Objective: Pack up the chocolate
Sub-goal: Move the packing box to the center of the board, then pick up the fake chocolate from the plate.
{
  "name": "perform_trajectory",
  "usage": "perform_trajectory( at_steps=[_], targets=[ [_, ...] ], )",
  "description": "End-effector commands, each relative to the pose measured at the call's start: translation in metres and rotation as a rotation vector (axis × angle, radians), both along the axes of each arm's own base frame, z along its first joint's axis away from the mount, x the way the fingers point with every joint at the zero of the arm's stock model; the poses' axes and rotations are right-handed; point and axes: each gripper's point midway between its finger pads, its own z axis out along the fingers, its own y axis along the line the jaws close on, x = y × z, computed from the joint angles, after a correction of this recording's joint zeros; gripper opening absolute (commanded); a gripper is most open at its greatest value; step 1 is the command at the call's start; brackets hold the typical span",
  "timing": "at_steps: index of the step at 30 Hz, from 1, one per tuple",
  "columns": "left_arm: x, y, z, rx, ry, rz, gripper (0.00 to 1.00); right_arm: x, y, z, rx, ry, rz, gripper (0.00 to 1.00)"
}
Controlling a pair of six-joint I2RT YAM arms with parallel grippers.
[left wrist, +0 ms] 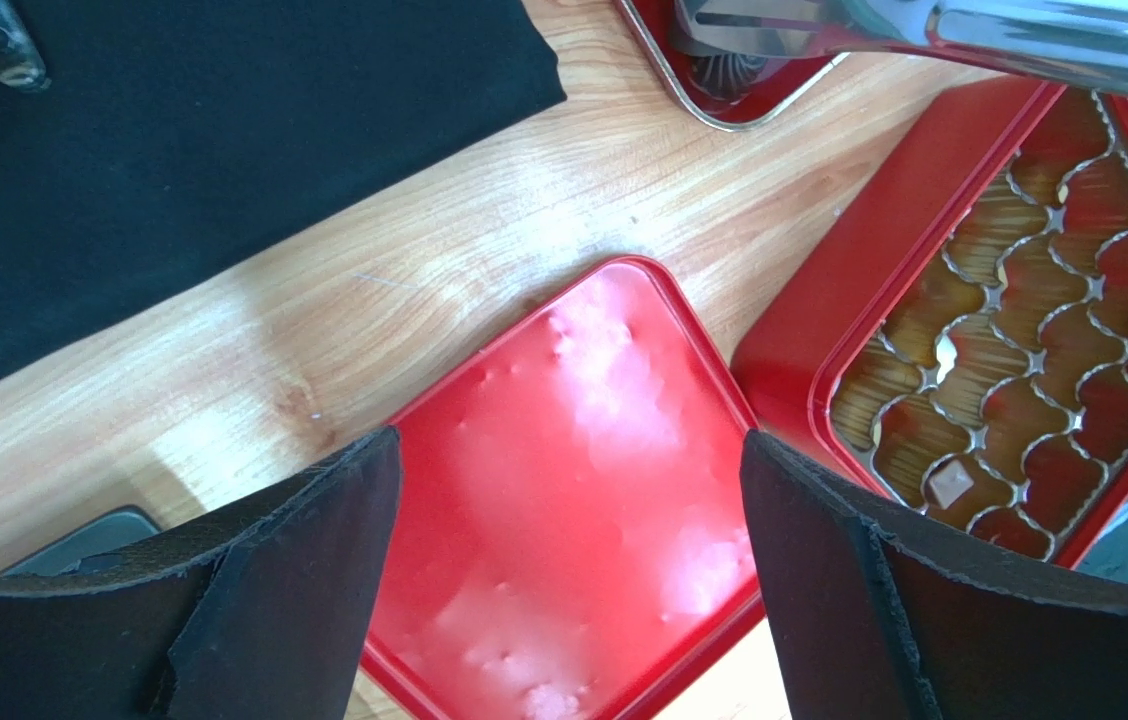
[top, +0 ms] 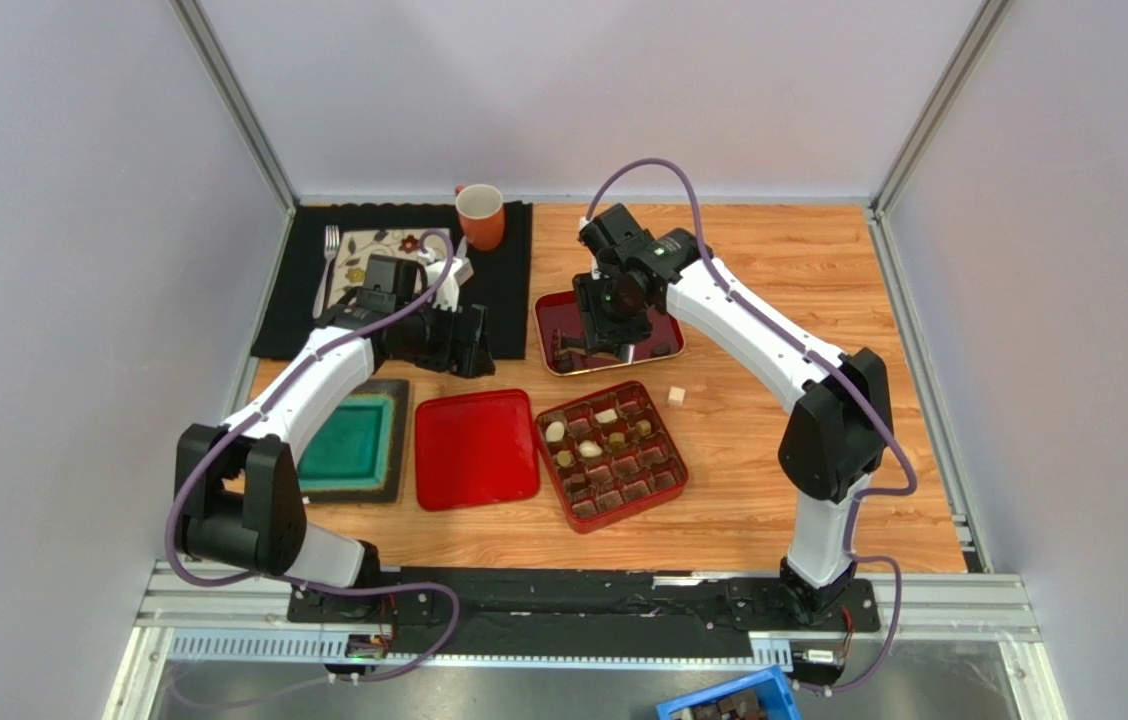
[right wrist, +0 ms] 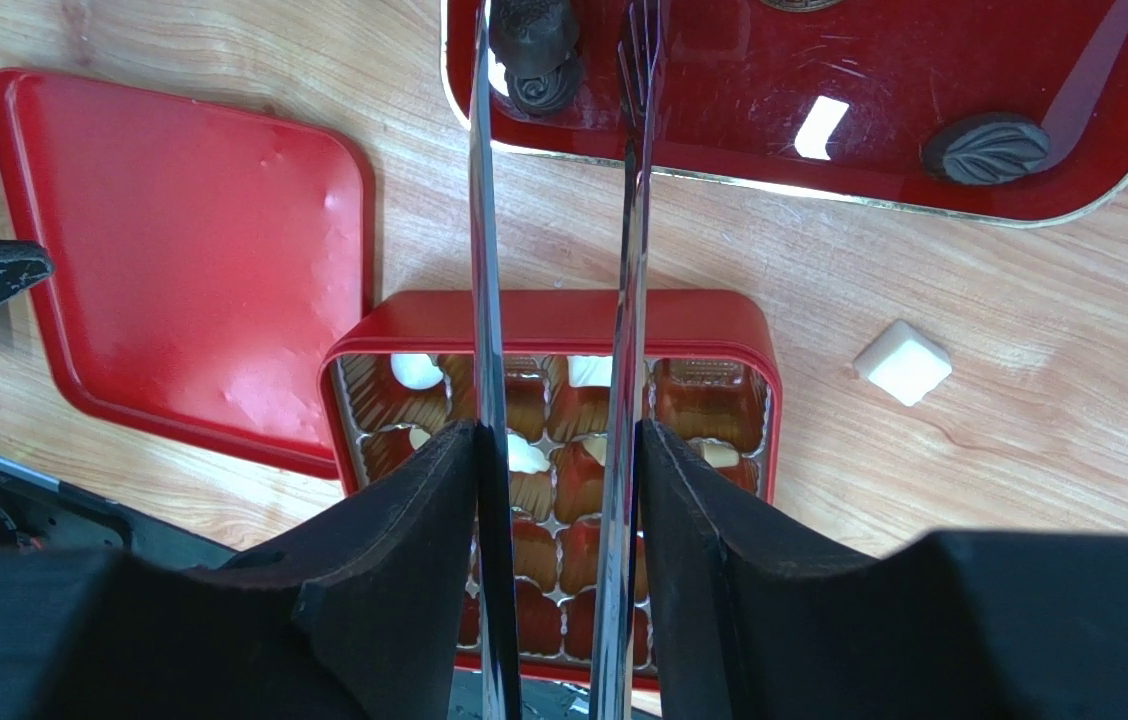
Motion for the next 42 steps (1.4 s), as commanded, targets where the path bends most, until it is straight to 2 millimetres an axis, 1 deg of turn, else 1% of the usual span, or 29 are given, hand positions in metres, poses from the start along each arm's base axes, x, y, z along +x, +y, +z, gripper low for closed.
perform_trajectory(
  at_steps=[1,8,11,13,17,23,28,31,32,34,35,37,38,39,41,42],
  targets=[
    [0.003,-0.009,0.005,-0.05,-0.014,-0.012,0.91,0.009,0.014,0.013,0.032,-0.058,0.047,0.45],
    [0.004,-0.009,0.003,-0.045,-0.012,-0.022,0.91,0.011,0.017,0.006,-0.001,-0.066,0.063,0.43],
    [0.003,-0.009,0.001,-0.045,-0.006,-0.025,0.9,0.01,0.017,0.002,-0.013,-0.059,0.075,0.4],
    [0.002,-0.01,0.0,-0.047,-0.001,-0.026,0.9,0.008,0.017,0.003,-0.018,-0.055,0.079,0.38],
    [0.001,-0.009,-0.001,-0.045,-0.001,-0.029,0.89,0.008,0.007,0.012,-0.037,-0.086,0.058,0.33],
    [0.001,-0.009,0.0,-0.042,-0.003,-0.034,0.89,0.005,0.0,0.025,-0.039,-0.12,0.046,0.31],
    [0.001,-0.007,-0.002,-0.031,-0.006,-0.033,0.88,0.006,-0.004,0.042,-0.023,-0.167,0.033,0.3],
    [0.001,-0.006,-0.004,-0.023,-0.005,-0.035,0.88,0.004,-0.009,0.055,-0.017,-0.189,0.027,0.3],
    [0.001,-0.006,-0.004,-0.019,-0.008,-0.036,0.88,0.001,-0.011,0.064,-0.011,-0.201,0.026,0.3],
    [0.001,-0.005,-0.006,-0.015,-0.003,-0.035,0.88,-0.003,-0.016,0.073,-0.003,-0.211,0.022,0.29],
    [0.001,-0.005,-0.007,-0.013,0.0,-0.035,0.88,-0.01,-0.019,0.081,0.005,-0.213,0.028,0.3],
    [0.001,-0.005,-0.006,-0.014,0.0,-0.038,0.88,-0.022,-0.024,0.082,0.01,-0.194,0.033,0.3],
    [0.002,-0.005,-0.006,-0.014,-0.002,-0.039,0.88,-0.029,-0.027,0.081,0.016,-0.174,0.037,0.3],
    [0.001,-0.005,-0.006,-0.012,-0.001,-0.038,0.88,-0.042,-0.034,0.081,0.023,-0.164,0.039,0.3],
    [0.002,-0.005,-0.005,-0.012,-0.003,-0.039,0.88,-0.059,-0.037,0.079,0.044,-0.136,0.055,0.3],
    [0.002,-0.005,-0.004,-0.011,-0.005,-0.038,0.88,-0.07,-0.044,0.087,0.058,-0.152,0.058,0.3]
  ],
)
